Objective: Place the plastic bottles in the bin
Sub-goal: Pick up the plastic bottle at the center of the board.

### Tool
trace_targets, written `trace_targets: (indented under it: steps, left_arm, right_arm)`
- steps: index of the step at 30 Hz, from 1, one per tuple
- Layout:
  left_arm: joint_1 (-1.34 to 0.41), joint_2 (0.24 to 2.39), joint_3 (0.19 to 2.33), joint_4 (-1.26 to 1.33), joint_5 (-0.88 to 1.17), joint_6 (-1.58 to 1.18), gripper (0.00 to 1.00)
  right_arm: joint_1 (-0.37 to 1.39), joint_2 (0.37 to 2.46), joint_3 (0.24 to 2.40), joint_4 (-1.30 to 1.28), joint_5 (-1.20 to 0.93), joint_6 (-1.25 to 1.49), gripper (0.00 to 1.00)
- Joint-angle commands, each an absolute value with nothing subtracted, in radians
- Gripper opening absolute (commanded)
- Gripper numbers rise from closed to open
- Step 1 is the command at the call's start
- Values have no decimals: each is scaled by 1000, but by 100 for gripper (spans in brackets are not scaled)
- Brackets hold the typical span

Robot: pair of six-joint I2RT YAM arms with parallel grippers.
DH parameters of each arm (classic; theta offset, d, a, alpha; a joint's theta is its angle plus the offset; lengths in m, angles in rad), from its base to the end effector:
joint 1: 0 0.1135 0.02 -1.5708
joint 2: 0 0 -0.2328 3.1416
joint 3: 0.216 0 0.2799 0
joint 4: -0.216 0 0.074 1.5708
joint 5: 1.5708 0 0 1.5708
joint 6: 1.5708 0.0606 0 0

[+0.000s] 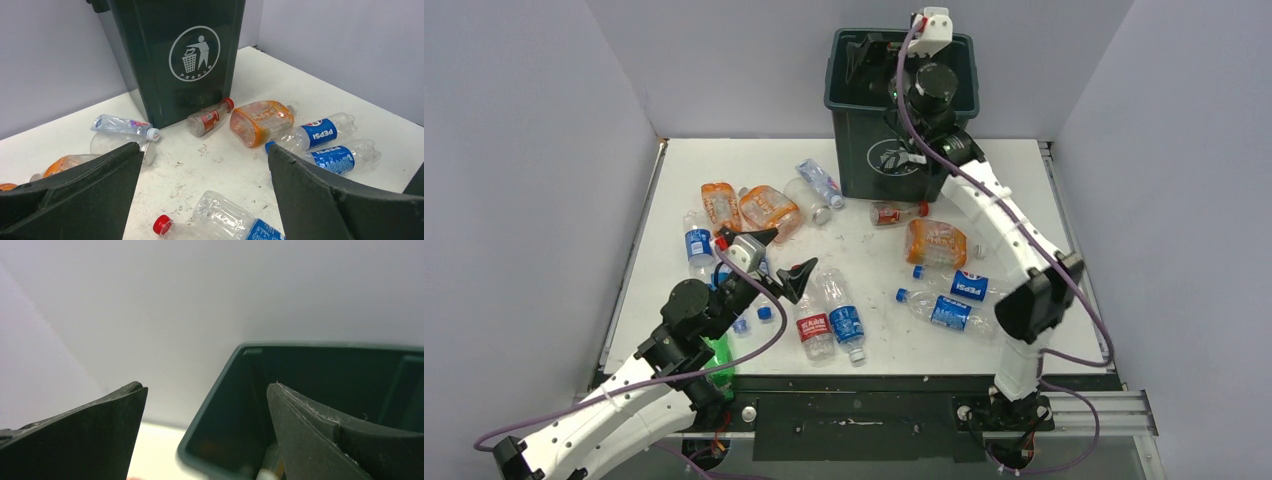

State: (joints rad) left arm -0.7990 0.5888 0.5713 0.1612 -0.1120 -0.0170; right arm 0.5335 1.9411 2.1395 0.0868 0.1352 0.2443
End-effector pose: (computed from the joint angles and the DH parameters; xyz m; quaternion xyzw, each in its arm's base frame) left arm 0.1678 -0.1627 0.3172 0.2099 0.6203 -0.2659 0.7074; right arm 0.4253 0.2417 0.4809 -0.0327 0.5996 0.2653 0.7543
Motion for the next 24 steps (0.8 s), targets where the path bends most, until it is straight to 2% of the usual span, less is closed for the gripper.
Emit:
trace_targets:
  steps: [1, 5, 10, 16, 19, 24]
  left_arm:
    - [-802, 566, 581, 182, -183, -6, 96]
    - [-806, 544, 576, 183, -253, 27, 96]
    - [-810, 527, 565, 191, -293, 39, 96]
    - [-814, 541, 569, 187, -263, 51, 96]
    - [-813, 545, 567, 189, -252, 55, 96]
    - [-816, 563, 563, 191, -230, 57, 96]
  right_arm:
    - [666, 1591, 1841, 173, 157, 250, 94]
    - [771, 1325, 1398, 215, 178, 321, 94]
    - [840, 1084, 998, 176, 160, 452, 93]
    - [896, 956, 724, 25, 74, 494, 92]
    - [922, 965, 594, 55, 25, 533, 91]
    - [981, 1024, 487, 151, 72, 558, 93]
